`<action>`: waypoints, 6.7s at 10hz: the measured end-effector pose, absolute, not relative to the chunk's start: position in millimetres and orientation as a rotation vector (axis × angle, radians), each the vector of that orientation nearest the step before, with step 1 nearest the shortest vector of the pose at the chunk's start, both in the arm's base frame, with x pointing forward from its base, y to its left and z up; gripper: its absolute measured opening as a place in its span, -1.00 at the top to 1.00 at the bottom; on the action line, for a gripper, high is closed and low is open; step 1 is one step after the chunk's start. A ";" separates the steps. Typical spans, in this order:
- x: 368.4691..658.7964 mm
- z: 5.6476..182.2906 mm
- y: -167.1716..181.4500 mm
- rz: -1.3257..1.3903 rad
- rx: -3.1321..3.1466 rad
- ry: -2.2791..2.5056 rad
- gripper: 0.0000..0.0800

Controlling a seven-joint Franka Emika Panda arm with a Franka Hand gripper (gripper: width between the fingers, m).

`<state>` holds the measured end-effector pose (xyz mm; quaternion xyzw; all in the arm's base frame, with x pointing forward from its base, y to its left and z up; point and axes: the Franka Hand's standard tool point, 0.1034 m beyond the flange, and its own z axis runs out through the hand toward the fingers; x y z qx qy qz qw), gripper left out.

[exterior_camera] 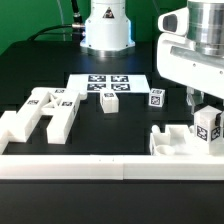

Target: Assemble chair

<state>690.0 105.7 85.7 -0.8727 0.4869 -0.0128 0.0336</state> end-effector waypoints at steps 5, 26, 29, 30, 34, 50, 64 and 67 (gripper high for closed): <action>690.2 86.4 109.8 -0.053 -2.854 1.152 -0.62; 695.9 84.8 107.9 -0.102 -3.091 0.026 0.28; 696.9 84.1 101.9 -0.098 -3.061 0.353 0.28; 696.7 83.9 102.2 -0.094 -3.047 0.449 0.28; 696.7 82.2 99.8 -0.073 -2.878 1.081 0.27; 692.0 83.0 103.7 -0.041 -2.857 1.173 -0.62; 689.6 80.3 110.6 -0.081 -3.095 -0.102 -0.31; 689.3 79.5 110.6 -0.078 -3.096 -0.063 0.28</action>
Offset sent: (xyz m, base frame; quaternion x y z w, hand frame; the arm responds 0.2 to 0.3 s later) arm 0.0017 0.0016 0.0032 -0.0111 0.0101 -0.1518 0.9883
